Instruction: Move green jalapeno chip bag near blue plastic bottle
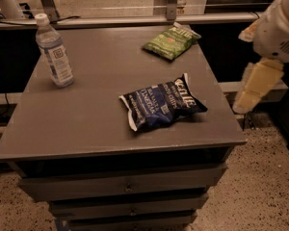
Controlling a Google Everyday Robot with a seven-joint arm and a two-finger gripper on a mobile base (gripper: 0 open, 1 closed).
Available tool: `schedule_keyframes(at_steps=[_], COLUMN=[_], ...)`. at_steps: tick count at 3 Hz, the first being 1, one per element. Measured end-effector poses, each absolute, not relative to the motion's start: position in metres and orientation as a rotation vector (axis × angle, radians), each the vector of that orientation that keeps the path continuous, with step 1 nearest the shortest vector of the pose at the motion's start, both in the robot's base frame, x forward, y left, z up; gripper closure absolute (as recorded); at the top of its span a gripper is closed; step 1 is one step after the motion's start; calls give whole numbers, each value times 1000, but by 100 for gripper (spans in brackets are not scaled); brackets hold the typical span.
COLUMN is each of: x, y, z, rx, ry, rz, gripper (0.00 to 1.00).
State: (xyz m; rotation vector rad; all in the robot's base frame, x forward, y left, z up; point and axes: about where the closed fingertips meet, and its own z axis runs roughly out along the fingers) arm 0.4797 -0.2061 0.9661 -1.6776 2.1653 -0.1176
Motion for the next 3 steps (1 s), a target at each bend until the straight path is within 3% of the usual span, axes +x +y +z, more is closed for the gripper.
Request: schedule_keyframes(at_steps=[2,3], x=[627,678], y=[-202,-206], z=[947,936], rx=[-1401,-1190], ry=[2074,2043], rz=[-42,109], gripper=[0,0])
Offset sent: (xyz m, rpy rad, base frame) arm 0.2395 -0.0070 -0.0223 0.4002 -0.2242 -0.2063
